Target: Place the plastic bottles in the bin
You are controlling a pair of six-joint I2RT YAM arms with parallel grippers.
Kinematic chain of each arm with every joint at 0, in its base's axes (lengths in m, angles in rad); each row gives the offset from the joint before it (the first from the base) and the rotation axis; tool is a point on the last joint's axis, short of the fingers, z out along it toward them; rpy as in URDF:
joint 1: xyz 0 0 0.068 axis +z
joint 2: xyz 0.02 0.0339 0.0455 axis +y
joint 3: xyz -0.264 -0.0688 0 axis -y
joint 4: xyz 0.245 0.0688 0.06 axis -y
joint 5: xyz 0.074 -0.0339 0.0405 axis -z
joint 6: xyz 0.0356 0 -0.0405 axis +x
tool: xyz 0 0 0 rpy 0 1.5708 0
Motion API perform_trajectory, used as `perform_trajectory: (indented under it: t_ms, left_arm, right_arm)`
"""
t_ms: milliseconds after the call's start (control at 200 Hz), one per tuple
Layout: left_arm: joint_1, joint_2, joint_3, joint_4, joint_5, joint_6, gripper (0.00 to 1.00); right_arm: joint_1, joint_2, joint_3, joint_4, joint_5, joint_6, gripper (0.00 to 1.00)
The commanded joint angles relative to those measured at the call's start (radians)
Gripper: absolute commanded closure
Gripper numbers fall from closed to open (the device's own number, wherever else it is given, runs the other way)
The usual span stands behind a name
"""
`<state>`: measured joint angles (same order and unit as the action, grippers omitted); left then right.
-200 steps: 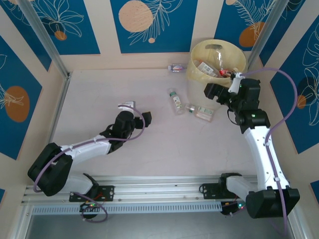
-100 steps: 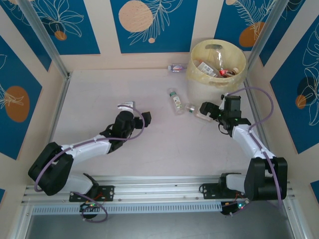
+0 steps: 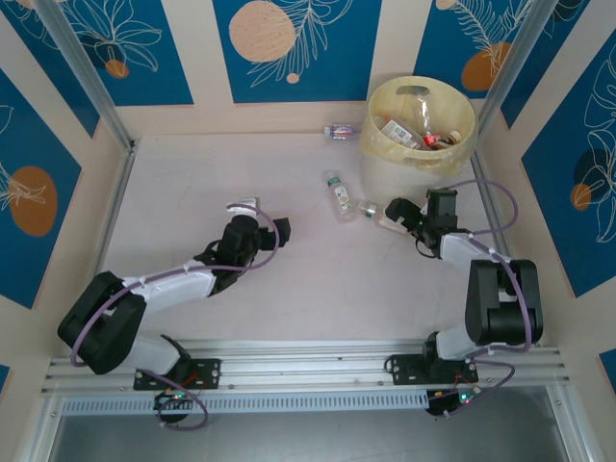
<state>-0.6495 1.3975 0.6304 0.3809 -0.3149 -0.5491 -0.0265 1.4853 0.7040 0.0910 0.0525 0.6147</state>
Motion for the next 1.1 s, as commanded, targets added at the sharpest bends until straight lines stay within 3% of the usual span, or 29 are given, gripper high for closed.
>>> perform_trajectory:
  t_ms: [0,340,490,540,680,880,1095]
  left_arm:
    - [0.014,0.01,-0.003,0.021,0.014,-0.014,0.0]
    - [0.02,0.015,-0.009,0.019,0.005,-0.019,0.0]
    - [0.023,0.021,-0.007,0.019,0.015,-0.022,0.0]
    - [0.022,0.02,-0.008,0.018,0.012,-0.024,0.0]
    - [0.025,0.024,-0.011,0.023,0.009,-0.03,0.0]
    - [0.028,0.042,-0.005,0.026,0.03,-0.047,0.0]
    - [0.031,0.02,-0.022,0.022,0.01,-0.053,0.0]
  right_arm:
    - [0.007,0.035,0.008,0.059,-0.08,0.044,0.0]
    - [0.123,-0.065,-0.119,0.145,-0.194,0.031,0.02]
    - [0.195,-0.115,-0.08,-0.025,-0.232,-0.037,0.03]
    - [0.227,-0.144,-0.064,-0.099,-0.178,-0.06,0.03]
    - [0.264,-0.2,0.004,-0.331,0.162,-0.044,0.02]
    - [0.256,-0.044,0.155,-0.426,0.162,-0.177,0.02]
    - [0.301,0.151,0.332,-0.519,0.288,-0.253,0.04]
